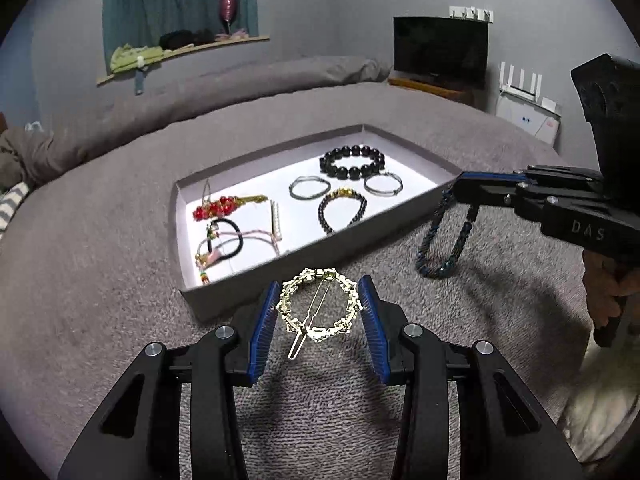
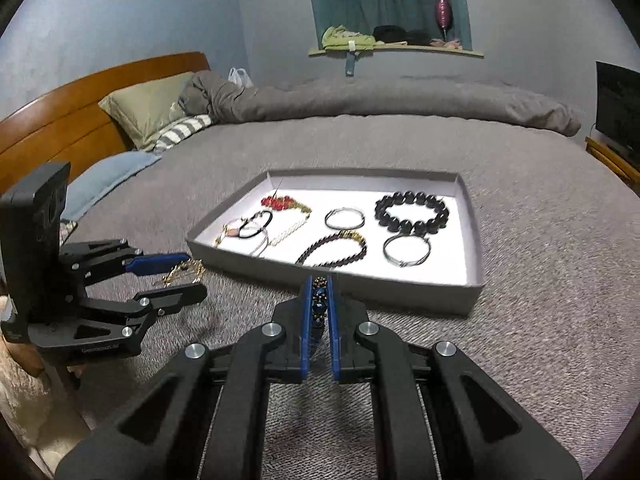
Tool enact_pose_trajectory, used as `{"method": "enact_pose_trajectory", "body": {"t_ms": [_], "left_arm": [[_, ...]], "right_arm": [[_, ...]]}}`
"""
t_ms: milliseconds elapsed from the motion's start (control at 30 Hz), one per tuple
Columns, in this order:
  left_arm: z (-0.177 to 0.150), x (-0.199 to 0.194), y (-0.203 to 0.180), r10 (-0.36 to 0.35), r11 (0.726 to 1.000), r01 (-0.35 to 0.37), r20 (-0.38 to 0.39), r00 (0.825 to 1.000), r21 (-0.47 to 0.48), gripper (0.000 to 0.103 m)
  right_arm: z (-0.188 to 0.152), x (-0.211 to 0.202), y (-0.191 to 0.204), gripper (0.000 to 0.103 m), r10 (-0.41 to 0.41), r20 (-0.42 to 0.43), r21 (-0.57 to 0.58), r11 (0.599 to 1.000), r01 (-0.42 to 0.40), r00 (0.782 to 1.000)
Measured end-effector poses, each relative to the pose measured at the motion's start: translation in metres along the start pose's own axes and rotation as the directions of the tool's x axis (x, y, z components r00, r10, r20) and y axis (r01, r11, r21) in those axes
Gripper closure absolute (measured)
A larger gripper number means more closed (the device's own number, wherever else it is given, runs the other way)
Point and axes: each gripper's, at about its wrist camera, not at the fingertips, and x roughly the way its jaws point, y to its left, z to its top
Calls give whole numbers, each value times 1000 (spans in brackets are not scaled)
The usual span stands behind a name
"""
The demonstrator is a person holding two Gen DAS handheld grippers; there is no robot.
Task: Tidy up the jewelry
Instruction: 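Carry the gold hairpin into the tray and release while the right tool places the blue bracelet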
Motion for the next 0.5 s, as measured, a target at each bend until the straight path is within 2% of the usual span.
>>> {"method": "enact_pose_trajectory", "body": {"t_ms": [267,500], "left_arm": [[39,12,12,22,999,-21,36,999,-40,60],[59,55,17,38,998,-39,-20,999,-45,60]], "right_arm": [[43,-7,-28,96,-67,103,48,997,62,992],[58,25,-51,96,-99,78,71,993,94,992]]}}
